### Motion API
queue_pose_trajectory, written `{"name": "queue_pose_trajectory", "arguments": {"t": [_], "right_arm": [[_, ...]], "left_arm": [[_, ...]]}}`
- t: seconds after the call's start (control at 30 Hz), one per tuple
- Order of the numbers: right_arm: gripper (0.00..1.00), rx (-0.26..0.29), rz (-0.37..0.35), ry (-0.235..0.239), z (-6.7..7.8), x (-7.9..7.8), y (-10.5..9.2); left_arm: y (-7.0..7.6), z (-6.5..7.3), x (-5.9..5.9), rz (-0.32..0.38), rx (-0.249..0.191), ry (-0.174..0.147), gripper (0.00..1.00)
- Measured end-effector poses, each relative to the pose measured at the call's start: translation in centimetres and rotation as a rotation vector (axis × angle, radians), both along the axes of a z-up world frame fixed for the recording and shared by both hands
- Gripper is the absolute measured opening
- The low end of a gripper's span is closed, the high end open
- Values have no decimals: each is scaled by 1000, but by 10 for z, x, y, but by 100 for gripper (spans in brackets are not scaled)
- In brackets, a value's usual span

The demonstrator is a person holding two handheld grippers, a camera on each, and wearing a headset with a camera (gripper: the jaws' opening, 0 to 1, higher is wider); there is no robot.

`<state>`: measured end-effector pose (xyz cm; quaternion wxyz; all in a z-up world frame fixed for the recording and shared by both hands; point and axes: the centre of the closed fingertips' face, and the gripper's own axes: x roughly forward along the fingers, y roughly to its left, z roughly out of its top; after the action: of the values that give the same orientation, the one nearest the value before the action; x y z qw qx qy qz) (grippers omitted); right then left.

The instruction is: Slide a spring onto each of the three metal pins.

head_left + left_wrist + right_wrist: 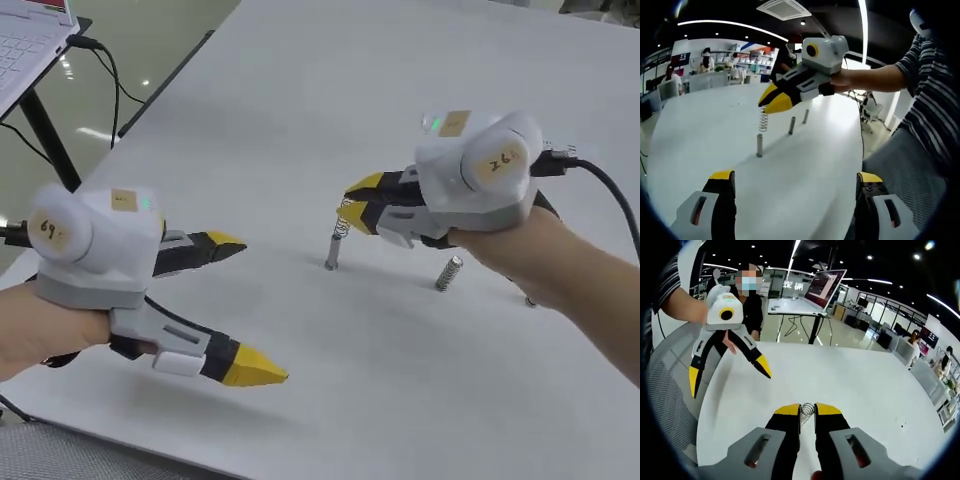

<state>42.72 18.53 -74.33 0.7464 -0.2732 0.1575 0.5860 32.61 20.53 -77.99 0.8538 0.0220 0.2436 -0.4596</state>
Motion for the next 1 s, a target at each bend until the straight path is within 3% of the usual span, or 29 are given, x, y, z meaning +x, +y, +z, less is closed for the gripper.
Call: {"name": "queue_pose_trajectory", "arguments": {"t": [1.0], "right_arm": [[7,-33,-13,26,-20,6,2]], "left_arm": [[-1,1,-2,-1,-4,2,98]]}}
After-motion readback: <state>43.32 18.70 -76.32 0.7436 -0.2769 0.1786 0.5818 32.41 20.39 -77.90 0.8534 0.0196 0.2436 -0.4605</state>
